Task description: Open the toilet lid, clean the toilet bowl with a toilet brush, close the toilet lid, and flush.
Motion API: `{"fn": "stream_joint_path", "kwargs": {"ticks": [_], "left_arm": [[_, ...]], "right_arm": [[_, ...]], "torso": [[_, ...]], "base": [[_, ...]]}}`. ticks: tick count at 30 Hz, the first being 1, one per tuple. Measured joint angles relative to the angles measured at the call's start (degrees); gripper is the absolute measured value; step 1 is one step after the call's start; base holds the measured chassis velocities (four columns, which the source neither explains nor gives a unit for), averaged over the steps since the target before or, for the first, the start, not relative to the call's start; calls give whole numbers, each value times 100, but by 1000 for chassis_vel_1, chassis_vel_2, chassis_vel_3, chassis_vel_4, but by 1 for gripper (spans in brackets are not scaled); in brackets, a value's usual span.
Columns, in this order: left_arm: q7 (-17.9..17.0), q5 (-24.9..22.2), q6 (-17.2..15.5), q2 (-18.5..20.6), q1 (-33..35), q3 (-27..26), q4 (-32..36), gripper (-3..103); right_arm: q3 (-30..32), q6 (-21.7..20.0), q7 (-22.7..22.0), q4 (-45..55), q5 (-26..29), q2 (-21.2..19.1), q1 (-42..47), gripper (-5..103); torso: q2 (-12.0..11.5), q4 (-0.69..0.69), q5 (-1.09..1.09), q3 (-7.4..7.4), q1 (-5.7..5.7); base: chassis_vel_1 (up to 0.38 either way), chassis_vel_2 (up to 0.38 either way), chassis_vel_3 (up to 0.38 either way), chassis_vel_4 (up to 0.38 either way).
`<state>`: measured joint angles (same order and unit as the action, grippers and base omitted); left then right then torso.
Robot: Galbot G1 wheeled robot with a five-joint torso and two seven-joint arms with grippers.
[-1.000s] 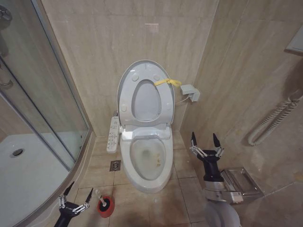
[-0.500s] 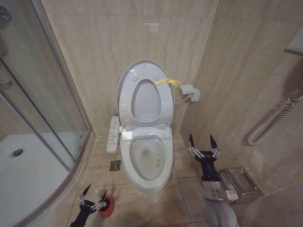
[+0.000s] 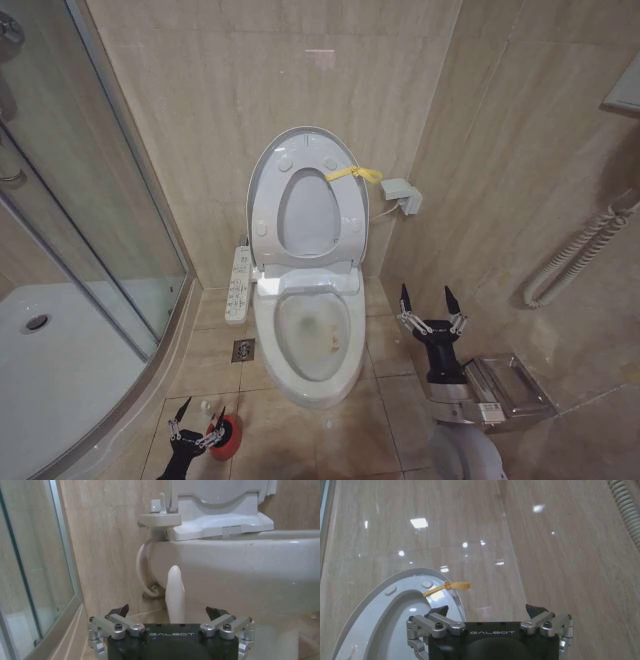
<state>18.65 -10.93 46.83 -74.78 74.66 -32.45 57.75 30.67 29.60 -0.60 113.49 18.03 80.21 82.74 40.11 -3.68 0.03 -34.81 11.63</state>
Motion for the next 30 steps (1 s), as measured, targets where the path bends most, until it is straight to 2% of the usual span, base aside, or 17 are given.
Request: {"fn": "stream_joint_path", "kwargs": {"ticks": [2,3,9,10,18,19,24,25,30], "left_arm": [[9,-14,-1,-4,27,-18,31,100],[24,-20,-1,-13,32,-30,31,96],[125,-32,-1,-58,53,-57,29,96],[139,-34,-1,-70,64,-65,51,69],[172,-37,-2,-85,93,-120,91,69],[178,-40,-3,-84,96,-130,98,42],[210,-90,-5,-37,147,-180,196,42],[218,-128,-6,-25,172,-191,243,20],[216,-359,-8,-11,351,-193,622,20]], "right_arm": [[-1,17,2,0,2,-19,12,100],[-2,23,2,1,5,-28,13,100],[-9,32,3,2,12,-64,10,100],[-9,38,3,2,20,-84,11,100],[11,76,3,-7,66,-150,18,100],[14,78,2,-8,82,-157,17,100],[23,81,-2,-17,123,-190,-6,100],[23,81,-2,-17,128,-196,-12,100],[7,82,-2,-20,131,-202,-32,100]], "torso": [[0,0,0,0,0],[0,0,0,0,0],[0,0,0,0,0],[0,0,0,0,0],[0,0,-1,0,0],[0,0,-2,0,0],[0,0,-2,0,0],[0,0,-2,0,0],[0,0,-2,0,0]], "base": [[0,0,0,0],[0,0,0,0],[0,0,0,0],[0,0,0,0],[0,0,0,0],[0,0,0,0],[0,0,0,0],[0,0,0,0],[0,0,0,0]]}}
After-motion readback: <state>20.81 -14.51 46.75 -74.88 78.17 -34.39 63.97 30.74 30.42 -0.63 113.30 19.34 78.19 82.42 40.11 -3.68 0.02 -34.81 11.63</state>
